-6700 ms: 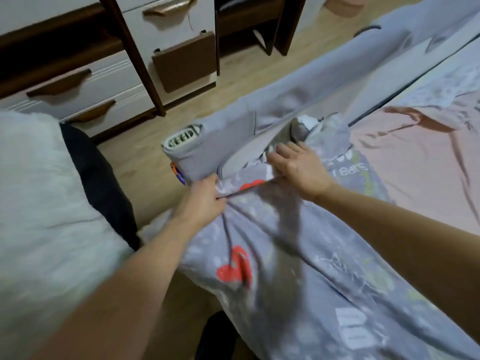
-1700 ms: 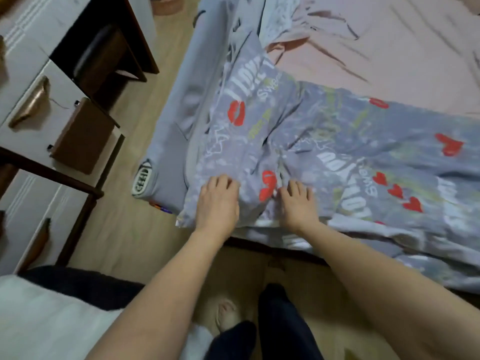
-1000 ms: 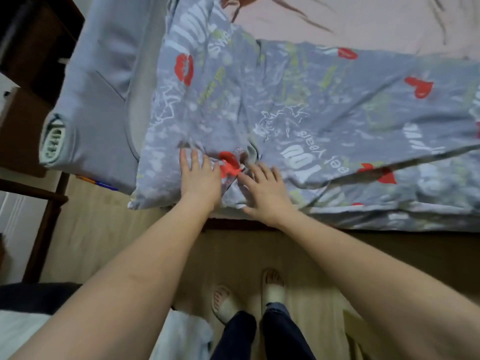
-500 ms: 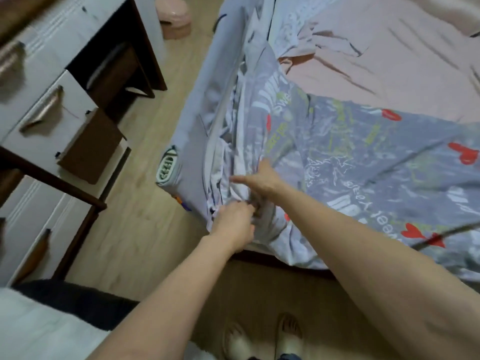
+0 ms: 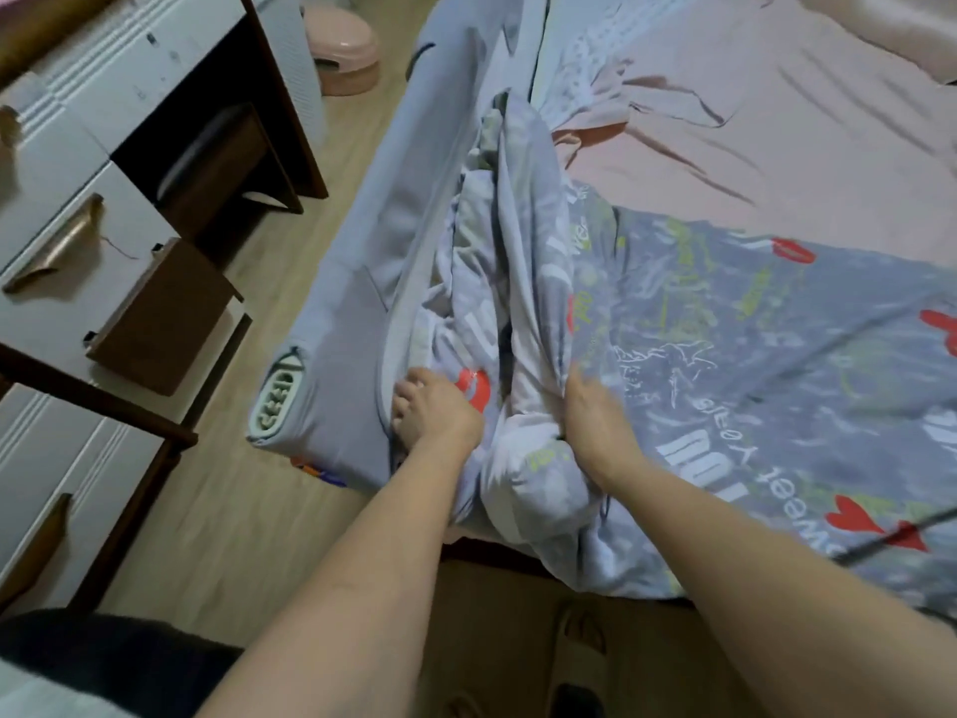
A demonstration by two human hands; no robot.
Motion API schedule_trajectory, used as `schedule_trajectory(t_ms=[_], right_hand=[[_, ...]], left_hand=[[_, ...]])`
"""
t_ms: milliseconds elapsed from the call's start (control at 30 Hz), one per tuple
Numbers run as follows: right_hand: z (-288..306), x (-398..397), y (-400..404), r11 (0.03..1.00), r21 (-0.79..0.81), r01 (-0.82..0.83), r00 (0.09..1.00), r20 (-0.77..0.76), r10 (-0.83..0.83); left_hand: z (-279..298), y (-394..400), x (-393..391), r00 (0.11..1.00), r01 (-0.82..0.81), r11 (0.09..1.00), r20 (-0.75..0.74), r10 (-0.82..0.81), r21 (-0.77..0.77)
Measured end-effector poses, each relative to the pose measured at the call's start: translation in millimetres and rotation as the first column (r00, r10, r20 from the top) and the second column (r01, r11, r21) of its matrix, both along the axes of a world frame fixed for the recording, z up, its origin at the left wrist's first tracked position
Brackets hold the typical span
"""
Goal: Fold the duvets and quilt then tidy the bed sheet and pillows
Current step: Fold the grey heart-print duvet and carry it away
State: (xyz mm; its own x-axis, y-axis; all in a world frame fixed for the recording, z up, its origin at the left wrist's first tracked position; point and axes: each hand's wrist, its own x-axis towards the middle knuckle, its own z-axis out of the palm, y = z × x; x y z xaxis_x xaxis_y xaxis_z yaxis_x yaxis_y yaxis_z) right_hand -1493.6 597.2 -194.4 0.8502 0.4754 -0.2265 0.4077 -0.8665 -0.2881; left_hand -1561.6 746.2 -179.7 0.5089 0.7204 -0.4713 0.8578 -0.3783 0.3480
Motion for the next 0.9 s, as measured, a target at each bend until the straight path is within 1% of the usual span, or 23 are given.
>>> schedule_trajectory(t_ms=[100, 200, 267, 300, 367, 467, 500, 533, 567, 600, 667, 700, 733, 767, 800, 833, 900], right_hand=[[0, -13, -7, 0.996, -0.054, -0.065, 0.992, 0.102, 0.070], [-5, -20, -8, 0.997, -0.026, -0.079, 0.993, 0.091, 0.081], [-18, -15, -11, 0.995, 0.051, -0.089, 0.988, 0.130, 0.082], [-21, -12, -13, 0.992, 0.084, -0.098, 0.988, 0.131, 0.086], [-19, -6, -17, 0.989, 0.114, -0.090, 0.996, 0.040, 0.085], [-13, 16, -30, 0.991, 0.084, -0.104, 0.987, -0.111, 0.113], [-7, 26, -35, 0.991, 0.122, -0.048, 0.977, -0.202, 0.073], [9, 38, -44, 0.973, 0.222, 0.056, 0.946, -0.323, 0.019], [30, 49, -50, 0.934, 0.300, 0.196, 0.889, -0.455, -0.041], [49, 57, -56, 0.880, 0.345, 0.327, 0.823, -0.562, -0.085], [99, 76, -75, 0.738, 0.336, 0.585, 0.649, -0.740, -0.177], [121, 86, -81, 0.678, 0.305, 0.669, 0.554, -0.813, -0.182], [147, 96, -91, 0.580, 0.308, 0.754, 0.466, -0.873, -0.143], [169, 105, -102, 0.513, 0.340, 0.788, 0.422, -0.905, -0.048], [186, 113, -112, 0.489, 0.390, 0.780, 0.436, -0.899, 0.021], [208, 117, -130, 0.506, 0.423, 0.752, 0.477, -0.878, 0.026], [233, 122, -151, 0.623, 0.371, 0.688, 0.506, -0.861, -0.046]], left_hand=[[-11, 1, 12, 0.997, -0.073, 0.997, -0.025, 0.072, -0.008], [-24, 0, 22, 0.995, -0.068, 0.998, -0.075, 0.068, -0.003], [-31, -1, 26, 0.990, -0.036, 0.999, -0.133, 0.036, 0.000], [-32, -1, 28, 0.991, 0.002, 1.000, -0.136, -0.004, -0.015], [-24, -6, 39, 0.994, 0.095, 0.993, -0.053, -0.098, -0.067], [20, -20, 64, 0.964, 0.237, 0.964, 0.154, -0.217, -0.123], [38, -24, 71, 0.946, 0.283, 0.949, 0.202, -0.253, -0.138], [64, -31, 79, 0.927, 0.331, 0.931, 0.239, -0.289, -0.156], [86, -38, 85, 0.911, 0.366, 0.910, 0.272, -0.308, -0.194], [109, -47, 88, 0.895, 0.400, 0.888, 0.308, -0.324, -0.226], [154, -69, 96, 0.853, 0.463, 0.848, 0.390, -0.347, -0.258], [164, -81, 100, 0.833, 0.487, 0.831, 0.430, -0.350, -0.268], [180, -97, 104, 0.800, 0.529, 0.806, 0.472, -0.371, -0.264], [193, -113, 108, 0.770, 0.562, 0.785, 0.510, -0.383, -0.259], [204, -130, 111, 0.742, 0.592, 0.762, 0.547, -0.388, -0.262], [216, -152, 115, 0.709, 0.630, 0.728, 0.581, -0.400, -0.268], [226, -183, 119, 0.673, 0.680, 0.682, 0.598, -0.434, -0.270]])
